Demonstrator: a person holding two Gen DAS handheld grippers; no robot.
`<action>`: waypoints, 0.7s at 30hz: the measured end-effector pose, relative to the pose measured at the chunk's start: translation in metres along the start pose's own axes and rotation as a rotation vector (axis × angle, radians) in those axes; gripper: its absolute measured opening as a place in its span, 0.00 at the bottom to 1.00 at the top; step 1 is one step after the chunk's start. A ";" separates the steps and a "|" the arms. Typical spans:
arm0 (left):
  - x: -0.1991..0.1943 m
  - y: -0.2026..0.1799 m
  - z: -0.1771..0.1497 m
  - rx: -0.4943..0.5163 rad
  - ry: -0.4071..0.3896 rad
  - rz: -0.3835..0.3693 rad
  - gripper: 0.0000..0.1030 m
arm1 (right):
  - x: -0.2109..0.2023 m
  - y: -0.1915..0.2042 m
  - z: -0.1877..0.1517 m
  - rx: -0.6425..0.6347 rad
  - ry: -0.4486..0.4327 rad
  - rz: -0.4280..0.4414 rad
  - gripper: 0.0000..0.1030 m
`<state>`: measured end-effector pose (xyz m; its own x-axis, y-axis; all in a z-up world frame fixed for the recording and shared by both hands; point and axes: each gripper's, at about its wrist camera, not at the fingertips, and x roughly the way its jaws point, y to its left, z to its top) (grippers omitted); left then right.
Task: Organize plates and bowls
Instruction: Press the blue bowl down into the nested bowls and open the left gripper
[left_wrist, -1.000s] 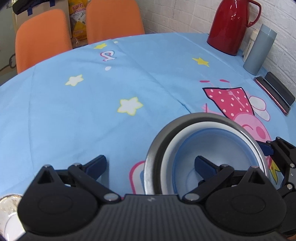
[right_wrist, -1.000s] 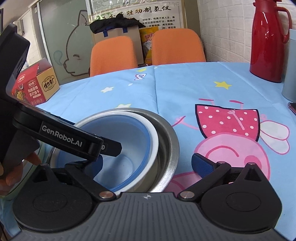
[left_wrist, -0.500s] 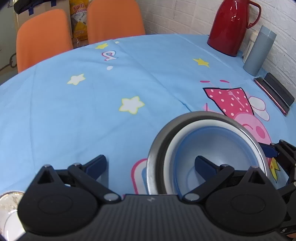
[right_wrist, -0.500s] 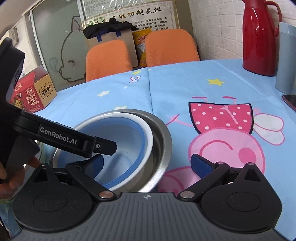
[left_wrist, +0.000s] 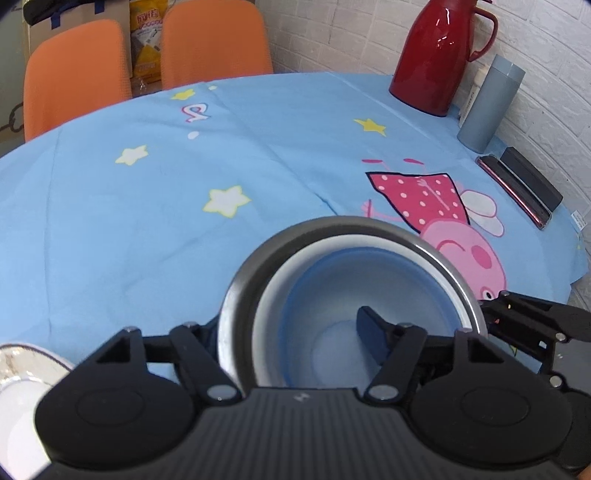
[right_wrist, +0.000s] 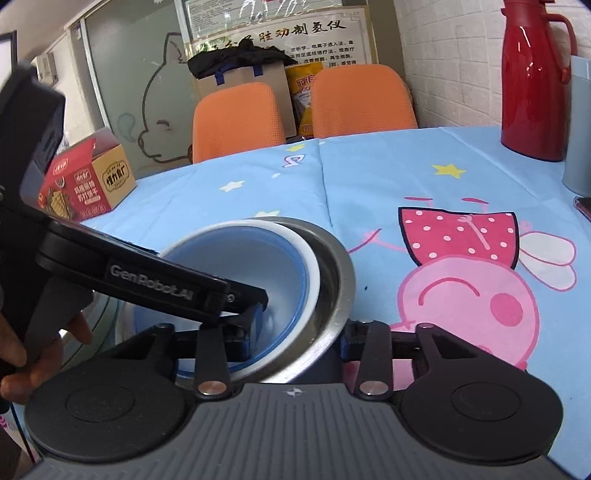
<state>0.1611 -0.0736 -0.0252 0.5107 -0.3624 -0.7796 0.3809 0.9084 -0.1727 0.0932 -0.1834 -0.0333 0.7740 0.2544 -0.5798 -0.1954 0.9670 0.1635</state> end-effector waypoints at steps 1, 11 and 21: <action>-0.001 -0.001 0.000 -0.014 -0.003 -0.011 0.67 | -0.003 0.002 0.001 -0.011 -0.007 -0.019 0.64; -0.047 0.002 -0.006 -0.092 -0.096 -0.046 0.67 | -0.035 0.025 0.017 -0.075 -0.080 -0.062 0.64; -0.131 0.092 -0.048 -0.212 -0.157 0.191 0.67 | -0.009 0.126 0.026 -0.220 -0.107 0.174 0.65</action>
<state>0.0922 0.0675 0.0315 0.6766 -0.1944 -0.7102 0.1066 0.9802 -0.1668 0.0776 -0.0643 0.0135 0.7741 0.4252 -0.4689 -0.4477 0.8915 0.0694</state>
